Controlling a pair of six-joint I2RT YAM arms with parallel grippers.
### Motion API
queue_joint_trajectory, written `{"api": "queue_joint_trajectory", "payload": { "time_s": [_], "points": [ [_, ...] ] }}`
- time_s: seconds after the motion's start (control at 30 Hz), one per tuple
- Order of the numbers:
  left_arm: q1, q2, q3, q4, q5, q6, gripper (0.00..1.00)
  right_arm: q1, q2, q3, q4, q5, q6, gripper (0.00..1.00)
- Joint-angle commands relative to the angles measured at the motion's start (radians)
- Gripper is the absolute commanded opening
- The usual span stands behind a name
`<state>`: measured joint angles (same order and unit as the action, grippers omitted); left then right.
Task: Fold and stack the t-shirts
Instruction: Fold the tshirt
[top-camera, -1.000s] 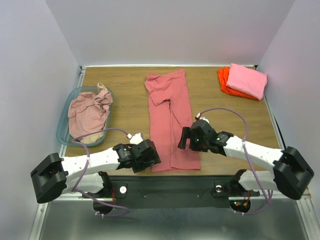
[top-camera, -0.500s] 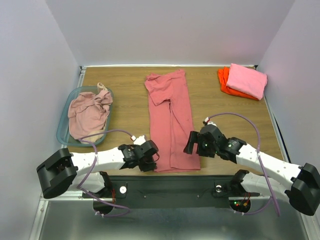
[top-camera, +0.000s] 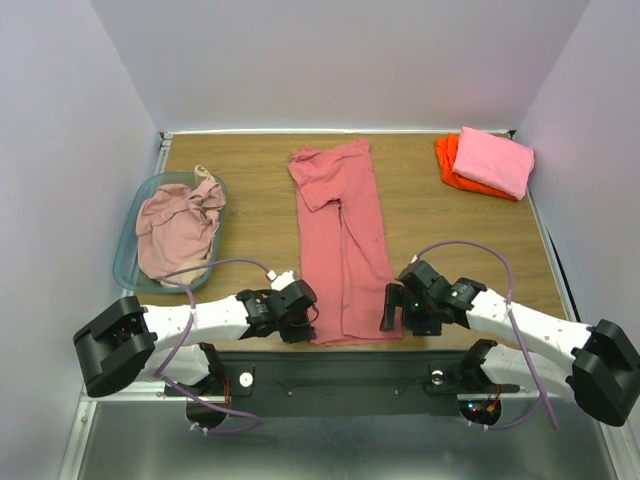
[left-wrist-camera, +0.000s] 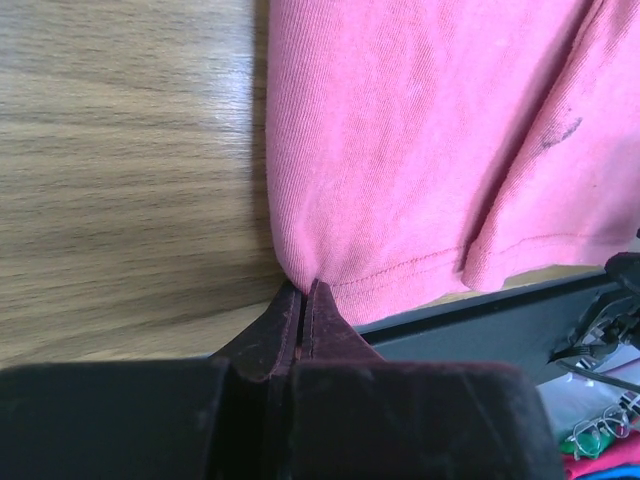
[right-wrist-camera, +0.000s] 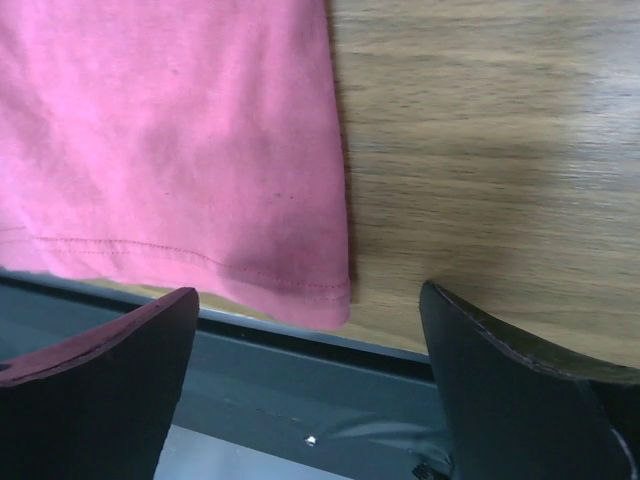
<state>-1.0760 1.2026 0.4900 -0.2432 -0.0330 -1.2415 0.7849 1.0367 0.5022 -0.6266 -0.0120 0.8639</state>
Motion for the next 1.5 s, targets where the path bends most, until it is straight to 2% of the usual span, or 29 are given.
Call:
{"api": "queue_joint_trajectory", "payload": {
  "time_s": [0.0,0.03,0.13,0.17,0.23,0.37,0.4,0.43,0.53,0.67,0.8,1.03,1.3,1.47],
  "points": [
    [0.001,-0.014,-0.027,0.013,0.013,0.025,0.00,-0.003,0.043,-0.011,0.027,-0.012,0.004,0.96],
    [-0.001,-0.017,-0.028,0.018,0.013,0.028,0.00,-0.003,0.054,-0.019,0.045,-0.022,0.004,0.94],
    [-0.001,-0.031,-0.042,0.038,0.013,0.017,0.00,-0.003,0.094,-0.036,0.085,-0.071,0.001,0.77],
    [0.001,-0.034,-0.051,0.051,0.015,0.013,0.00,-0.003,0.095,-0.040,0.088,-0.074,0.003,0.66],
    [0.001,-0.040,-0.059,0.062,0.016,0.008,0.00,-0.003,0.091,-0.040,0.091,-0.078,0.004,0.58],
    [-0.001,-0.040,-0.051,0.073,0.016,0.011,0.00,-0.001,0.059,-0.033,0.093,-0.097,-0.006,0.28],
    [0.001,-0.037,-0.042,0.074,0.018,0.020,0.00,-0.001,0.053,-0.025,0.093,-0.094,-0.008,0.18],
    [0.001,-0.038,-0.031,0.073,0.018,0.025,0.00,-0.001,0.039,-0.024,0.091,-0.089,-0.009,0.14],
    [0.001,-0.041,-0.013,0.081,0.015,0.056,0.00,-0.003,0.026,-0.004,0.091,-0.079,-0.017,0.12],
    [0.023,-0.032,0.054,0.085,-0.013,0.105,0.00,-0.003,0.006,0.038,0.091,-0.030,-0.022,0.03],
    [0.089,0.018,0.130,0.097,-0.010,0.174,0.00,-0.003,0.013,0.113,0.091,0.079,-0.020,0.03],
    [0.201,0.103,0.240,0.116,-0.041,0.267,0.00,-0.004,0.140,0.272,0.154,0.340,-0.052,0.01],
    [0.327,0.150,0.361,0.125,-0.093,0.318,0.00,-0.090,0.400,0.466,0.281,0.325,-0.154,0.01],
    [0.393,0.258,0.447,0.139,-0.088,0.372,0.00,-0.159,0.496,0.568,0.355,0.316,-0.209,0.01]
  ]
}}
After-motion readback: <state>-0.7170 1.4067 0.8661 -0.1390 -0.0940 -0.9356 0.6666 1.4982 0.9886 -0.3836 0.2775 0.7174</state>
